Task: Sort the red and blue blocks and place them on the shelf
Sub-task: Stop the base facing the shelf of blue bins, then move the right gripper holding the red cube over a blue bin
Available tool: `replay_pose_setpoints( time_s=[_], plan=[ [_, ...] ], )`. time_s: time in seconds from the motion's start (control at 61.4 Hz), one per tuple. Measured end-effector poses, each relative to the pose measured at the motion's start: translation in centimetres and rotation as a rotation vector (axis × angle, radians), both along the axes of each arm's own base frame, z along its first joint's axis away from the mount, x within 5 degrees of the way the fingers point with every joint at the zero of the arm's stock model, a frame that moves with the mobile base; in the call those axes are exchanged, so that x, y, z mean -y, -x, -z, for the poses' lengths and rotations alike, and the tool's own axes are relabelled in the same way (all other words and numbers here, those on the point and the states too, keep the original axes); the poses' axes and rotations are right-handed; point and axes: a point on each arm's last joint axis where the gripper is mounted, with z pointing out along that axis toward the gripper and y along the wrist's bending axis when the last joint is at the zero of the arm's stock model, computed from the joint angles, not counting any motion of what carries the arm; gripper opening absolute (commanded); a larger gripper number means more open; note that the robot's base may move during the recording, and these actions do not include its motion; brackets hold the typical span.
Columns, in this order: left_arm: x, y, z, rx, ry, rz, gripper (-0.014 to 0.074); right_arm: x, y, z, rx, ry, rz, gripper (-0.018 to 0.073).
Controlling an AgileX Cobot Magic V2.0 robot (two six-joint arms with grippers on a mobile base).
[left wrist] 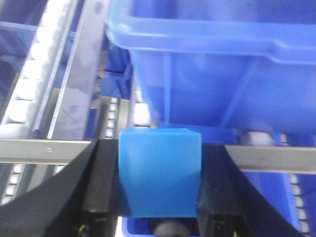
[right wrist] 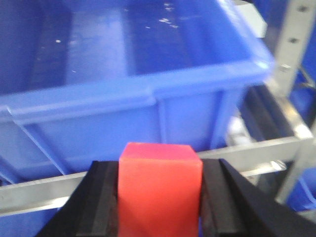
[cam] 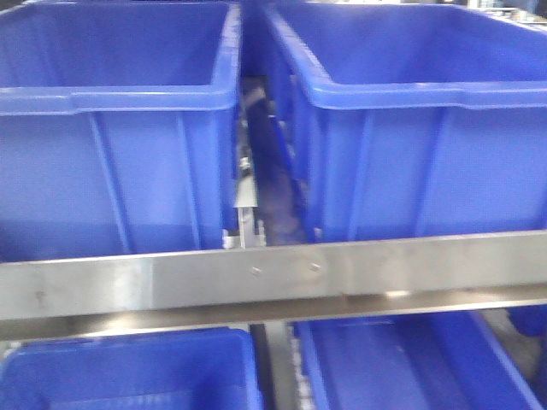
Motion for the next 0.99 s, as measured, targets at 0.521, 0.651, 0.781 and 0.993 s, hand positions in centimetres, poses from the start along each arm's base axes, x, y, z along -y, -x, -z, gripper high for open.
replay_pose_setpoints(
  time_s=[0.521, 0.651, 0.781, 0.993],
  plan=[
    [0.0, 0.0, 0.0, 0.0, 0.0, 0.0, 0.0123, 0.0, 0.0, 0.0, 0.0, 0.0, 0.0, 0.0048],
    [0.0, 0.0, 0.0, 0.0, 0.0, 0.0, 0.0123, 0.0, 0.0, 0.0, 0.0, 0.0, 0.0, 0.0048],
    [0.0, 0.0, 0.0, 0.0, 0.0, 0.0, 0.0123, 0.0, 0.0, 0.0, 0.0, 0.0, 0.0, 0.0048],
    [0.0, 0.0, 0.0, 0.0, 0.0, 0.0, 0.0123, 0.0, 0.0, 0.0, 0.0, 0.0, 0.0, 0.0048]
  ],
)
